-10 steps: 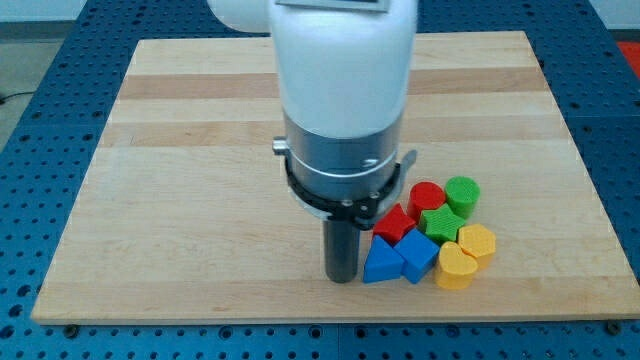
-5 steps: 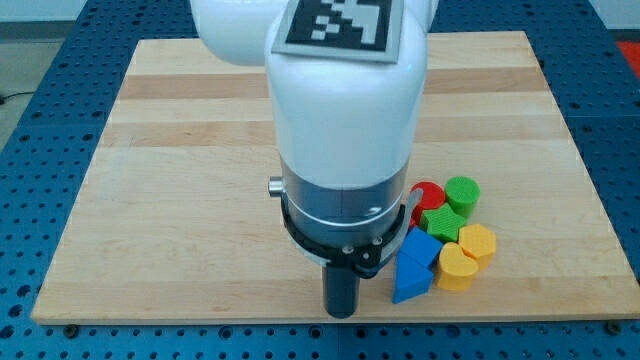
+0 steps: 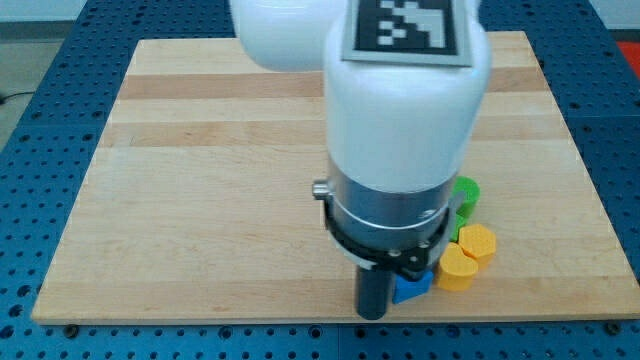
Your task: Move the blue triangle to the bottom right of green star
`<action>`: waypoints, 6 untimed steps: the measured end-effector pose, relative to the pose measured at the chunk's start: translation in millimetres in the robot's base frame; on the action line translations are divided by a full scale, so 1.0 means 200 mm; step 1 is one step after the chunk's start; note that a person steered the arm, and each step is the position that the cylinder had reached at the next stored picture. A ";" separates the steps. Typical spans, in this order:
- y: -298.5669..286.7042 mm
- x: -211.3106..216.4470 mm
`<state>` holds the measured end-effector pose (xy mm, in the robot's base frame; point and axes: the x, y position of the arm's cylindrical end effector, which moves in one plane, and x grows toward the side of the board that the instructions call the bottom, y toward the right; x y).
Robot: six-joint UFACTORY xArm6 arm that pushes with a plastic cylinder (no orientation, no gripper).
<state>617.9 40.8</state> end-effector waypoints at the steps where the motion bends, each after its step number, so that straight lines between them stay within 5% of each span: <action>1: 0.21 0.00; 6: 0.37 -0.17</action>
<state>583.6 114.7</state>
